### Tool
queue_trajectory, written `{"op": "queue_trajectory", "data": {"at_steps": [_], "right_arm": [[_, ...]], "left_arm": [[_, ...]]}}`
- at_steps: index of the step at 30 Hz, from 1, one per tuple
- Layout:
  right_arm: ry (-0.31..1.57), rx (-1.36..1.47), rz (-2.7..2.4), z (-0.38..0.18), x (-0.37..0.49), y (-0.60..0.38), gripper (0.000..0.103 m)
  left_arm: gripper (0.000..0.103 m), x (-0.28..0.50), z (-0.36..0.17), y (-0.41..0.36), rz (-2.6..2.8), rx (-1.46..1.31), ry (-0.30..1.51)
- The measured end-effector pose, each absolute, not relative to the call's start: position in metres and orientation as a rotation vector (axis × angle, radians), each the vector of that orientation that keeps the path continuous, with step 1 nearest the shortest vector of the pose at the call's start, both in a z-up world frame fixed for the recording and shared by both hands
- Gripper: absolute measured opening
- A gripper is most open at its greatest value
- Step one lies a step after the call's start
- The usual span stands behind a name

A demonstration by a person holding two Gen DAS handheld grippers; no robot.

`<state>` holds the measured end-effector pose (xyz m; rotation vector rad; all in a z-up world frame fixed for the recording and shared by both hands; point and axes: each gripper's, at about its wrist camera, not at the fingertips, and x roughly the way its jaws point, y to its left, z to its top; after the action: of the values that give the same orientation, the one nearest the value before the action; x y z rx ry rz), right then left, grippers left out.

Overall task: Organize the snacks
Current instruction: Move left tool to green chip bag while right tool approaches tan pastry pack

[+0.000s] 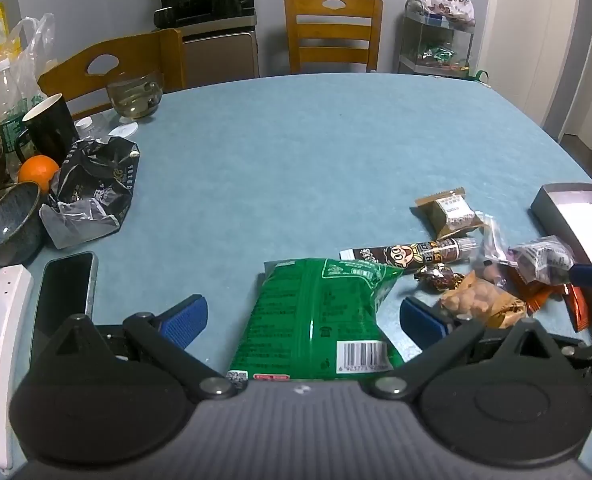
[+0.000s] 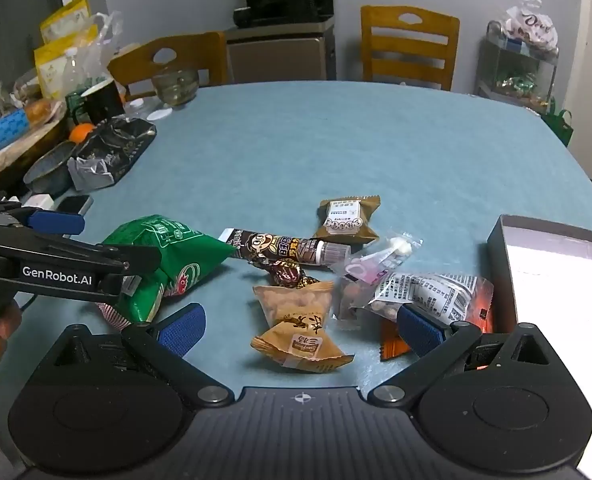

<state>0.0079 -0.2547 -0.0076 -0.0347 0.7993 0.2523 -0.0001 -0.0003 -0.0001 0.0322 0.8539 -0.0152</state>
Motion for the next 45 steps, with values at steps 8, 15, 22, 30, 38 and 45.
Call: {"op": "queue_trajectory", "data": {"at_steps": [8, 15, 22, 30, 38, 45], "right_arm": [[0.800, -0.033, 0.256, -0.009, 0.006, -0.255, 0.103], [0.779, -0.060, 0.277, -0.010, 0.001, -0.252, 0.103], [0.744, -0.091, 0.324, -0.011, -0.003, -0.246, 0.103], [0.735, -0.079, 0.351, -0.015, 0.000, -0.248, 0.103], [0.738, -0.106, 0.374, -0.024, 0.005, -0.244, 0.099], [0.748, -0.120, 0.406, -0.035, 0.007, -0.242, 0.088]], "left_arm": [[0.103, 0.001, -0.001, -0.003, -0.016, 0.030, 0.860], [0.103, -0.003, -0.004, -0.002, -0.014, 0.034, 0.850], [0.103, -0.007, 0.000, 0.000, -0.036, 0.029, 0.826], [0.103, -0.003, -0.005, -0.001, -0.062, 0.048, 0.837], [0.103, 0.006, -0.017, -0.002, -0.114, 0.010, 0.827], [0.103, 0.012, -0.027, 0.005, -0.134, -0.067, 0.847]]}}
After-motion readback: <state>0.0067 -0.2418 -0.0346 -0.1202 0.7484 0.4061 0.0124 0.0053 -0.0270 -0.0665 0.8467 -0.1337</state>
